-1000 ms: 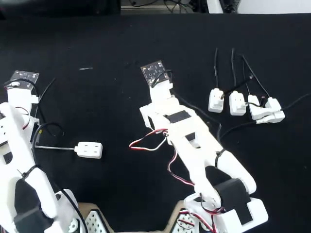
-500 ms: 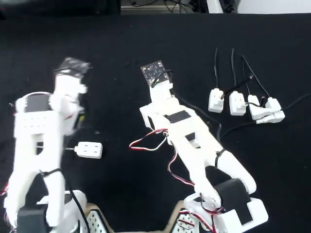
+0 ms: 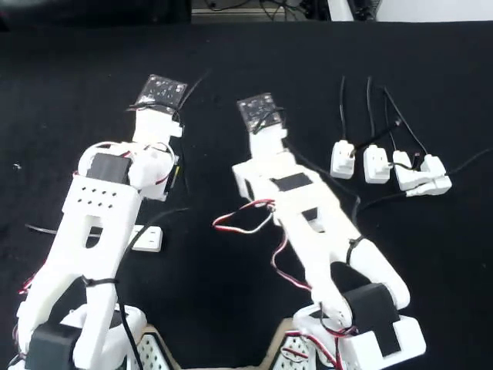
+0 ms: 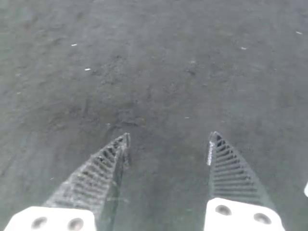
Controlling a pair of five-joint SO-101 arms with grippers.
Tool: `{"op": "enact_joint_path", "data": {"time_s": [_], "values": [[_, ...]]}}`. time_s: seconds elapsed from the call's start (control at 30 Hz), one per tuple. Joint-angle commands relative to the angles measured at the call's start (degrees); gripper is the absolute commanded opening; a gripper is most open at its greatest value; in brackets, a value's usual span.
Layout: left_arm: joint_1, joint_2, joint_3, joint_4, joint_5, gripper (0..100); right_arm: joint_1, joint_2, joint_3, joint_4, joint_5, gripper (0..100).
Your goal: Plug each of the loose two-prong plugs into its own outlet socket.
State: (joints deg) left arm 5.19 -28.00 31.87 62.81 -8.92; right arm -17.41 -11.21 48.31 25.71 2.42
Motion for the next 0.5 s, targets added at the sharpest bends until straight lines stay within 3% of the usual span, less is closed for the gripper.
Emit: {"op": "enact_joint_path", "data": {"time_s": [0.0,0.1,0.33,0.47], "values": [[1.2,-1.1,0.9,-0.9,3.8,3,2.5,-3.4,-2.0,-1.3,-0.6,24.4],[3.5,-1.1,5.1,-3.9,4.5,3,2.5,-3.4,-2.0,-1.3,-0.6,24.4],[10.2,-1.1,18.8,-22.0,4.5,3,2.5,-3.4,-1.8,-1.1,-0.6,24.4],[10.9,-1.1,20.5,-23.9,4.5,9,2.5,-3.4,-1.7,-1.1,-0.6,24.4]]}}
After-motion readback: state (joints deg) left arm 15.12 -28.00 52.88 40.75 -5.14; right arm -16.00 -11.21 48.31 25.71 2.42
